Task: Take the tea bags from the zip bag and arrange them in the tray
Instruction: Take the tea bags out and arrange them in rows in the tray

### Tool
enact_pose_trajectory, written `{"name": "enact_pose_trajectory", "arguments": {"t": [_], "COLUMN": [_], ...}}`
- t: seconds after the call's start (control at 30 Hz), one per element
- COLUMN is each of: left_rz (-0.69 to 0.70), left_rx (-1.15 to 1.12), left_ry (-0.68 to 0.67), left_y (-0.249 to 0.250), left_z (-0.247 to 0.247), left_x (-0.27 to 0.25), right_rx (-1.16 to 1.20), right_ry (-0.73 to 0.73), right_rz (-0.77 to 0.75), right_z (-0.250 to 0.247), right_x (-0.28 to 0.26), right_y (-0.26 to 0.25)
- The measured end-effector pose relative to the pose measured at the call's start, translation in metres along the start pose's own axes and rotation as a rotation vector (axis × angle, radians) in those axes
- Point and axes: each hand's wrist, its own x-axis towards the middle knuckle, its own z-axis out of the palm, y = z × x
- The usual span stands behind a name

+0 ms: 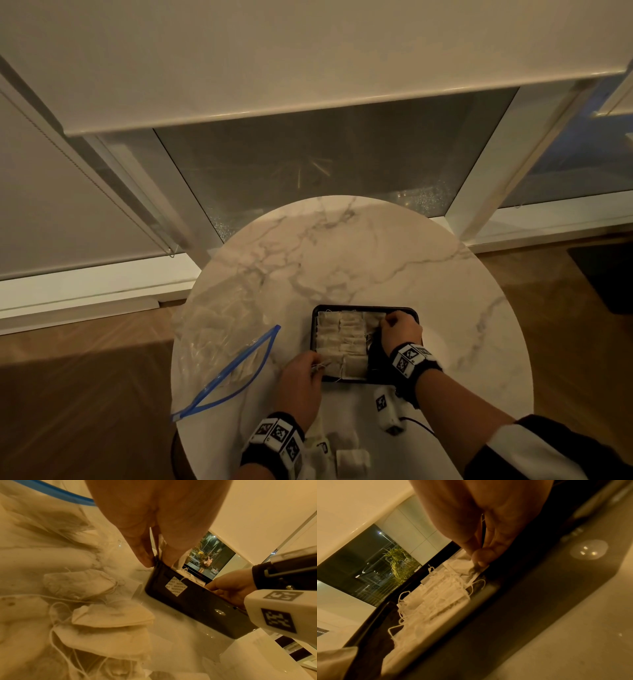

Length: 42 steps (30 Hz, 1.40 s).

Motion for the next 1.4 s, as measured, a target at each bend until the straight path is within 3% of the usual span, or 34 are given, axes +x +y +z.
{"name": "enact_pose_trajectory", "arguments": {"t": [0.33,0.53,0.67,0.77,0.9,1.27,1.4], "left_rz": [0.006,0.098,0.018,-0.060,-0.117,-0.098,-0.130], "left_rx": [0.056,0.163,-0.224,-0.425,-0.590,-0.589,-0.420], "left_ry": [0.050,0.132,0.126,0.023,-0.031,0.032,0.088], "left_y": [-0.002,-0.002,0.018,0.027,0.037,0.035,0.017], "left_z": [0.003,-0.003,-0.008,-0.006,-0.006,-0.002,0.000], "left_x": [0.002,0.006,0.008,0.009,0.002,0.001,0.005], "right_rx": [0.031,0.184,0.259,0.281,0.332,0.424,0.253], "right_ry": [0.021,0.058,-0.165,-0.397,-0.501,-0.406,-0.182], "right_rz": [0.047,-0.001,-0.152,-0.229,-0.238,-0.174,-0.155], "right_z": [-0.003,-0.014,-0.018,-0.022,-0.029,-0.036,-0.042], "right_x": [0.002,-0.021,-0.050,-0.071,-0.088,-0.090,-0.066], "right_y": [-0.004,-0.004,-0.005,-0.007,-0.010,-0.004,0.010]}}
